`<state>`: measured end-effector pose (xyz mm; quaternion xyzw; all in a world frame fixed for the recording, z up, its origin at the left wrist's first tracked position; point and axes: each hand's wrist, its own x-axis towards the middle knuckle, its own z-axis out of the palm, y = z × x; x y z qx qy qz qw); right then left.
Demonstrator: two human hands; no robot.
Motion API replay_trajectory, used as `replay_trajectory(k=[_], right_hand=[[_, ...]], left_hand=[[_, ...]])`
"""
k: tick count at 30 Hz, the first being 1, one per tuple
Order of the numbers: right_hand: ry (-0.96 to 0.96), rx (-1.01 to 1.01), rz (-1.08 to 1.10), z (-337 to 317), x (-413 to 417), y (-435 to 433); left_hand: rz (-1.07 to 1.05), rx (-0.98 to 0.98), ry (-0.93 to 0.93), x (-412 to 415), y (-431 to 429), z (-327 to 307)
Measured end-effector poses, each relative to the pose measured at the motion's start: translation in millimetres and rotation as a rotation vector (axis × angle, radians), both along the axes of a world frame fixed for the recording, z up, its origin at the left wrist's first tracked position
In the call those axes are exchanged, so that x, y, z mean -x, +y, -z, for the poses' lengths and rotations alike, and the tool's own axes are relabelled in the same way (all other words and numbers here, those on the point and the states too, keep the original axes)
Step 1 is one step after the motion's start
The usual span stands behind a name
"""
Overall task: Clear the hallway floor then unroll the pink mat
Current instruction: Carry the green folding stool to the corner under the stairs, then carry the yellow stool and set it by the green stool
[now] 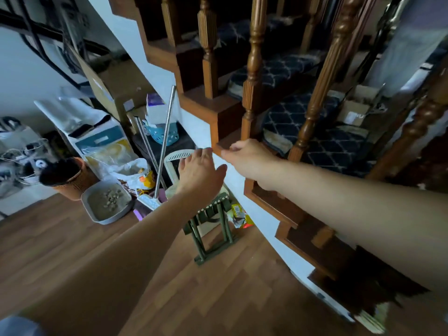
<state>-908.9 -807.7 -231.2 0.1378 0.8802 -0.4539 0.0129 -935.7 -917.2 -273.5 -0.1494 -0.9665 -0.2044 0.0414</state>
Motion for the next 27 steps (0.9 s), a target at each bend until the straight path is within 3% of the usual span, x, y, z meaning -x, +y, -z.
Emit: replay_trajectory(k=[5, 12, 19, 27], right_hand=[[0.128, -0.005, 0.099, -74.3, -47.7, 12.6], [0.264, 0.095, 0.335, -126.8, -112.6, 30.9], [0.315, 0.053, 0.641, -145.8, -221.8, 79.0], [0.403, 0.047, 1.097, -146.7, -394.0, 142.9]], left_hand=[[0.145, -0.083, 0.046, -42.1, 13.3, -78.4], [0.381, -0.203, 0.059, -77.2, 41.1, -133.2], [0.806, -0.274, 0.080, -152.7, 121.6, -145.8], [1.275, -0.301, 0.069, -316.8, 231.2, -147.4]])
